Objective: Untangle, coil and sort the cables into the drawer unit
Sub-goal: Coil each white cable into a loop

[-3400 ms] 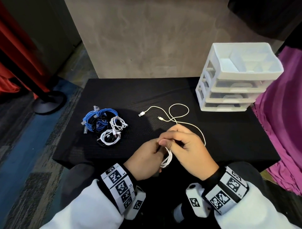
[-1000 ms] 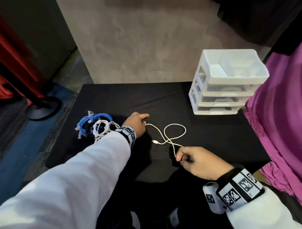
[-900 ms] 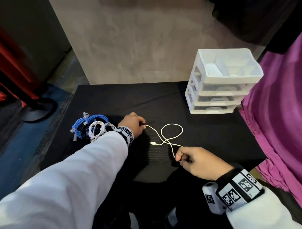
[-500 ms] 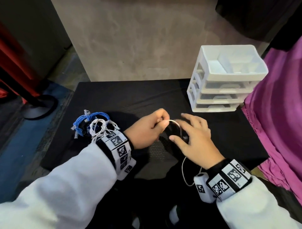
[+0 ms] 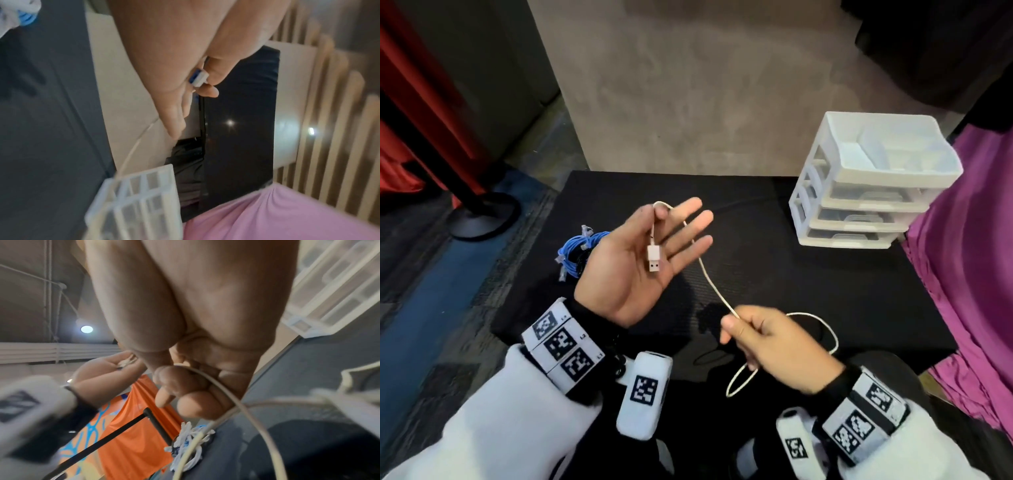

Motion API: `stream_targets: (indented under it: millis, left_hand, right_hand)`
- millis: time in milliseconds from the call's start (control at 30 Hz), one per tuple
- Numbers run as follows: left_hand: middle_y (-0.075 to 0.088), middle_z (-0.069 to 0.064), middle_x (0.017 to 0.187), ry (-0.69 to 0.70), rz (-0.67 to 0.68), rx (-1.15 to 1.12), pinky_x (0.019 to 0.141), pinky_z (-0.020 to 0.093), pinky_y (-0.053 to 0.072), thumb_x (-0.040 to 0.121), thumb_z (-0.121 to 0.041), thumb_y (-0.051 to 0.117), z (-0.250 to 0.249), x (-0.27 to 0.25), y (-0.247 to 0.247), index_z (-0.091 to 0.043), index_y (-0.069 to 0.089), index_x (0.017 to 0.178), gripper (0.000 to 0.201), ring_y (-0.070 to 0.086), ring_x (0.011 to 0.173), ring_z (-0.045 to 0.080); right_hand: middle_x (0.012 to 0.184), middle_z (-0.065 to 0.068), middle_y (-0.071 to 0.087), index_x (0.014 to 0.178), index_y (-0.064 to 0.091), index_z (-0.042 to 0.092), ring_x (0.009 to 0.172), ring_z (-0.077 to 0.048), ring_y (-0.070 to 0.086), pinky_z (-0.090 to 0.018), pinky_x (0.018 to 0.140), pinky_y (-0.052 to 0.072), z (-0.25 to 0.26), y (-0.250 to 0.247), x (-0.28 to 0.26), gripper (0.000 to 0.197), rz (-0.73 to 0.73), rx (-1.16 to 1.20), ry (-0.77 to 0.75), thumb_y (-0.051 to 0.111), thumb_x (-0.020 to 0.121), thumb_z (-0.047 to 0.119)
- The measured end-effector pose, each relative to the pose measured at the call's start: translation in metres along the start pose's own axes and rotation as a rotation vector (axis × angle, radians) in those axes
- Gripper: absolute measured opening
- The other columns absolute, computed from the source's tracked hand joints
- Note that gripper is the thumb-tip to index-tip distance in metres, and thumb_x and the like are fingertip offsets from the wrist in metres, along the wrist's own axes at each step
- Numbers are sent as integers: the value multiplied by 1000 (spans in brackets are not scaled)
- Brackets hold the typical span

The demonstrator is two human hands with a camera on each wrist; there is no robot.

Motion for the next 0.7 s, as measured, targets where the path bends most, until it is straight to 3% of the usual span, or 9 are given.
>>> stream_targets:
  millis: [133, 200, 267, 367, 433, 500, 567, 600, 700]
  left_hand:
    - [62, 3, 141, 128, -114, 600, 114, 54, 42, 110, -21, 41, 13, -2, -15, -13, 54, 91, 24, 59, 132, 23]
    - [68, -1, 128, 160, -3, 906, 114, 55, 41, 108, -26, 45, 26, -5, -19, -14, 57, 92, 23, 55, 136, 19]
    - [71, 0, 116, 68, 77, 1042, 105, 54, 49, 107, -27, 46, 38, -10, -21, -14, 60, 94, 23, 66, 122, 24]
    - [74, 11, 107, -115, 125, 860, 83, 47, 54, 108, -19, 45, 52, -20, -12, 1, 63, 107, 27, 69, 74, 31]
    - [74, 18, 110, -162, 113, 731, 87, 51, 54, 107, -19, 47, 59, -24, -5, 4, 65, 116, 31, 63, 69, 24]
    - [73, 21, 113, -211, 98, 586, 95, 55, 52, 104, -23, 53, 64, -28, -1, -1, 68, 123, 33, 64, 72, 20]
    - [73, 18, 112, -263, 104, 471, 96, 51, 53, 102, -21, 57, 69, -31, 2, -4, 69, 125, 31, 66, 78, 19]
    - [73, 15, 108, -292, 113, 425, 95, 46, 55, 100, -19, 58, 72, -33, 2, -3, 69, 125, 31, 67, 80, 18]
    - [71, 7, 92, -368, 100, 323, 88, 34, 59, 92, -20, 68, 80, -39, 2, 3, 67, 117, 34, 70, 77, 15]
  right_hand:
    - [65, 0, 51, 90, 71, 24, 61, -7, 44, -29, 62, 40, 34, 13, -19, 22, 121, -136, -102, 56, 107, 27]
    - [71, -2, 60, 89, 70, 24, 65, -10, 51, -31, 67, 44, 56, 2, -23, 20, 75, -199, -187, 58, 106, 23]
    - [74, 1, 64, 88, 70, 23, 69, -16, 57, -35, 71, 47, 70, -15, -22, 19, -40, -212, -253, 61, 104, 21]
    - [80, 3, 71, 87, 74, 18, 76, -15, 64, -32, 74, 49, 72, -39, -15, 14, -220, -105, -278, 68, 100, 18]
    - [78, -2, 69, 86, 75, 15, 74, -15, 61, -31, 75, 49, 65, -50, -10, 11, -310, 29, -239, 73, 96, 16]
    - [87, -12, 72, 91, 77, 14, 82, -25, 66, -38, 83, 53, 58, -52, -8, 9, -304, 98, -195, 73, 97, 18]
    - [96, -6, 78, 102, 80, 16, 95, -22, 74, -35, 91, 57, 51, -46, -7, 14, -245, 133, -158, 68, 100, 21]
    - [98, -3, 80, 106, 81, 16, 94, -16, 76, -29, 88, 57, 49, -42, -7, 16, -218, 165, -134, 66, 101, 21]
    - [77, -1, 75, 108, 79, 12, 62, -5, 67, -16, 50, 44, 47, -31, -8, 22, -119, 339, -44, 66, 97, 25]
Point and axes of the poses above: each hand's wrist, its own x-axis towards the middle knuckle, its own y-axis out of the palm, z = x × y, the point moved 4 cm from there along x, towards the middle knuckle
